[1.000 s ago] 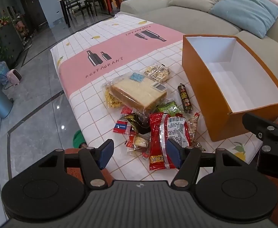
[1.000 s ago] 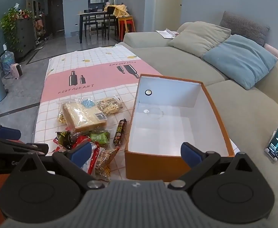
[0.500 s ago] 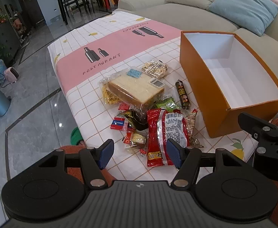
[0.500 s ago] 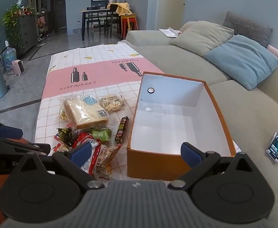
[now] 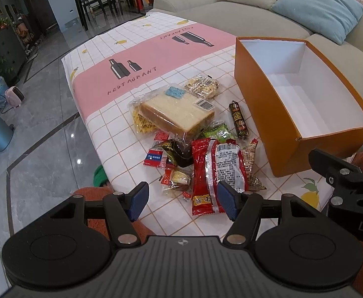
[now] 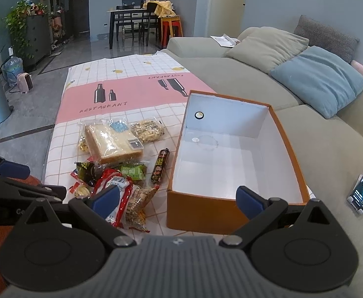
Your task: Organize snacks
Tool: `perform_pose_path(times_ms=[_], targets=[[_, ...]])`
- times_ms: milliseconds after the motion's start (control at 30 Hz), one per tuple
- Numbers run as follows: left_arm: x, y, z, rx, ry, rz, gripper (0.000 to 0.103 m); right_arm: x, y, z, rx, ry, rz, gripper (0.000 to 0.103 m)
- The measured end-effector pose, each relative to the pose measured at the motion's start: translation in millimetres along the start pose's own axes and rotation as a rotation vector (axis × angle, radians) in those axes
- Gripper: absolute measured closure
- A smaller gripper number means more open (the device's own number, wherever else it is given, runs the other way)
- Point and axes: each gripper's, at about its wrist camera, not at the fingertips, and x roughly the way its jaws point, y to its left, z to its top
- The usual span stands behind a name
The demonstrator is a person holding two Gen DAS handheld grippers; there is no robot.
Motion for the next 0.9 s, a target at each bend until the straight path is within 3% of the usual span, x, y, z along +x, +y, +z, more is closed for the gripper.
perform_pose_path(times_ms=[900], targets=[[-0.7, 1.3, -1.6, -0.003, 0.006, 0.001, 0.028, 2.5, 1.7, -2.6, -0.014, 0.012, 0.000, 0.005]])
